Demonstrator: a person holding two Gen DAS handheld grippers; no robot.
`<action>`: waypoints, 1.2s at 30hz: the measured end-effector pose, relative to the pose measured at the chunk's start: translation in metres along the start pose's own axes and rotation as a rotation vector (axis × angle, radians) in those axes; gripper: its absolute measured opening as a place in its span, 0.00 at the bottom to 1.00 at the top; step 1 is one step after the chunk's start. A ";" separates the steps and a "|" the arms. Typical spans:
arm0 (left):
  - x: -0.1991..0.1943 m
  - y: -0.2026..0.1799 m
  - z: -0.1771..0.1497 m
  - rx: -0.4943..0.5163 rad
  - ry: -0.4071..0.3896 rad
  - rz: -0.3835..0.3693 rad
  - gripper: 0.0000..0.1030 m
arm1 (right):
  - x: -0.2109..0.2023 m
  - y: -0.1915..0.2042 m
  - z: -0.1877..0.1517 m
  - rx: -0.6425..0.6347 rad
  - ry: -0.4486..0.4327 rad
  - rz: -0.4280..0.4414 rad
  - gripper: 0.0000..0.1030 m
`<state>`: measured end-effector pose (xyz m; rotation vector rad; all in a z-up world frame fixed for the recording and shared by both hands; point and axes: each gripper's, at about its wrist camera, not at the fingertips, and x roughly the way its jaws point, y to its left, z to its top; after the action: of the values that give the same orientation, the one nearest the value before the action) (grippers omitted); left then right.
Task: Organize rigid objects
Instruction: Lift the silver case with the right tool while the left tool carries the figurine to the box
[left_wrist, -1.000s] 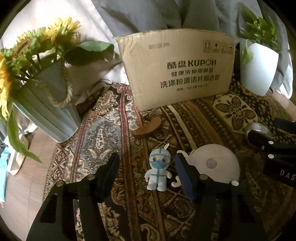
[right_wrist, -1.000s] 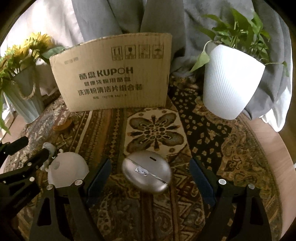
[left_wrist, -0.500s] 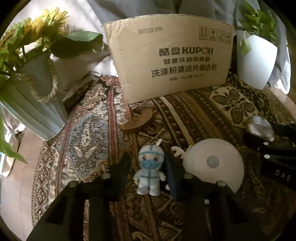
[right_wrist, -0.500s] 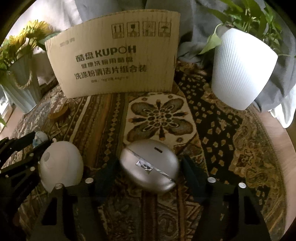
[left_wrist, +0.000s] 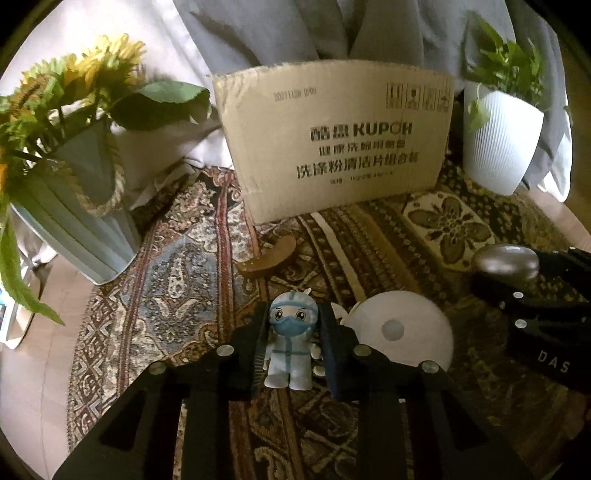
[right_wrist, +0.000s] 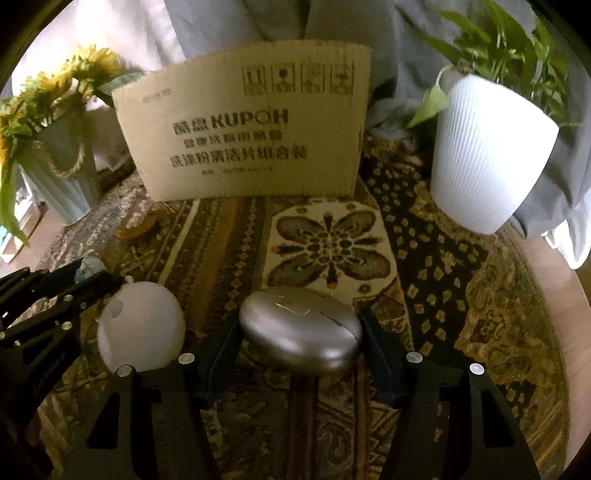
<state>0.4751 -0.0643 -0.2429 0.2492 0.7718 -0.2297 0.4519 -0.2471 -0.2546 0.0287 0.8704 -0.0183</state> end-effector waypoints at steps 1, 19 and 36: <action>-0.003 0.000 0.001 -0.003 -0.005 0.001 0.26 | -0.004 0.001 0.001 -0.005 -0.010 0.006 0.62; -0.067 0.003 0.020 -0.076 -0.120 0.030 0.26 | -0.064 0.002 0.022 -0.051 -0.153 0.043 0.62; -0.135 0.002 0.049 -0.132 -0.269 0.063 0.26 | -0.138 -0.005 0.052 -0.076 -0.339 0.083 0.62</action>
<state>0.4142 -0.0617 -0.1123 0.1138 0.5093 -0.1477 0.4028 -0.2535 -0.1157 -0.0099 0.5299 0.0855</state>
